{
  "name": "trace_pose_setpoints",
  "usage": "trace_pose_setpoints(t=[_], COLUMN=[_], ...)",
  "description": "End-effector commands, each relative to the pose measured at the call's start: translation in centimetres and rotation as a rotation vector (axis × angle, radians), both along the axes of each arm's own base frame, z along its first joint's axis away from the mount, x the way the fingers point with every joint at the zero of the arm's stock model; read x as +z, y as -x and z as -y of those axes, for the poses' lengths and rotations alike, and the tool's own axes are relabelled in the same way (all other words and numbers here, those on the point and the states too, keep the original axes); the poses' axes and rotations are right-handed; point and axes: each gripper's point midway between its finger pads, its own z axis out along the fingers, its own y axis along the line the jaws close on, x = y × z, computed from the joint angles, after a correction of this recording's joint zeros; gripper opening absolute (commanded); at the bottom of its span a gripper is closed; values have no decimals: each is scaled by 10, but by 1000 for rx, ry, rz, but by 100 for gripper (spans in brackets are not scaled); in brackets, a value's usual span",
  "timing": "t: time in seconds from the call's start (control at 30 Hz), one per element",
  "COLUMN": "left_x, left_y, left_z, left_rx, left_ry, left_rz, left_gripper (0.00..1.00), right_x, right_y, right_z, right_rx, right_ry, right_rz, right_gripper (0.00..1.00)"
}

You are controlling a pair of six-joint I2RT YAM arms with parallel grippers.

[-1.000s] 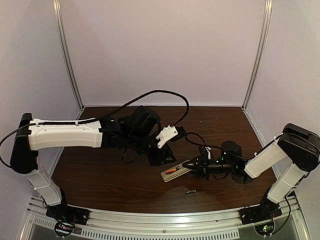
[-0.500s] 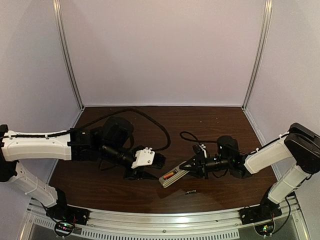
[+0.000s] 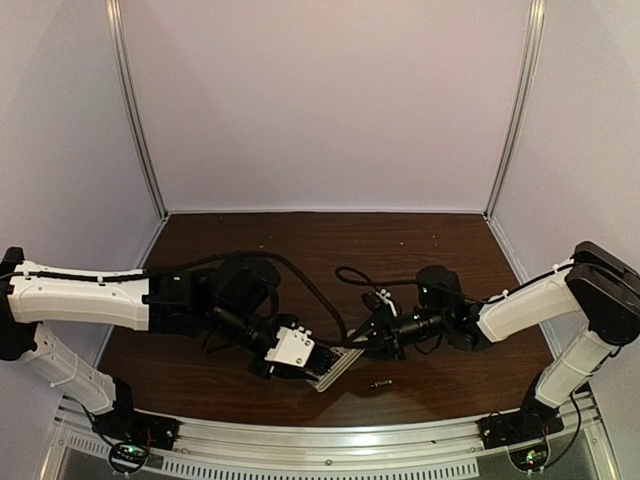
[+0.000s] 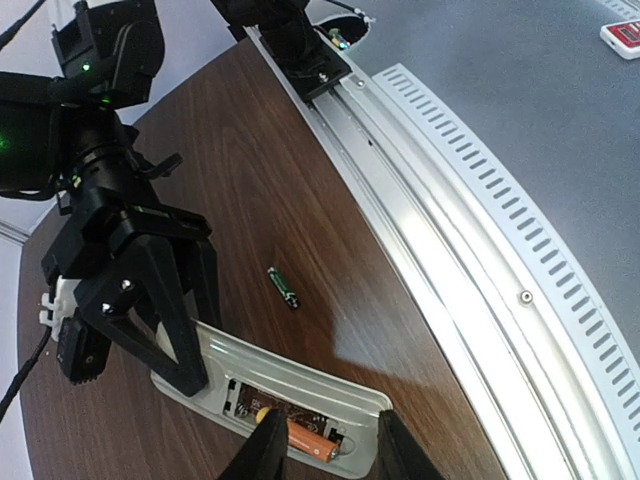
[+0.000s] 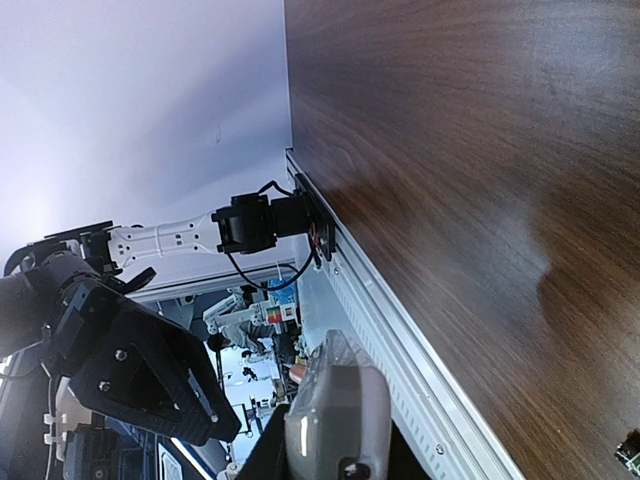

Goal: Load the batteries into the remote control
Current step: Load the battery into the battery compartment.

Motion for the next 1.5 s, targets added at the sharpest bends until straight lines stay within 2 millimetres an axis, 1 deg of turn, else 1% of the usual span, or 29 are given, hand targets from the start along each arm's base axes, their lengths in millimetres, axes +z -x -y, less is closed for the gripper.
trace_pose_setpoints(t=[0.0, 0.1, 0.17, 0.37, 0.67, 0.9, 1.07, 1.47], left_x=[-22, -27, -32, -38, -40, -38, -37, -42], left_y=[7, 8, 8, 7, 6, 6, 8, 16], left_z=[-6, -7, -9, -13, -14, -14, -13, -12], left_rx=[-34, -37, -36, -27, -23, -30, -42, -76], left_ry=[-67, -79, -91, -107, -114, -109, -108, -126], left_rz=[2, -3, -2, 4, 13, 18, 13, 16], left_gripper=[33, 32, 30, 29, 29, 29, 29, 28], right_x=[8, 10, 10, 11, 14, 16, 16, 17], right_y=[12, 16, 18, 21, 24, 25, 27, 27], right_z=[-12, -16, -17, -18, -20, -22, -24, -25], right_rx=[88, 112, 124, 137, 152, 160, 164, 163], right_ry=[-25, -30, -31, -32, -41, -47, -50, -62], right_rz=[20, 27, 29, 33, 38, 41, 39, 34], right_gripper=[0, 0, 0, 0, 0, 0, 0, 0])
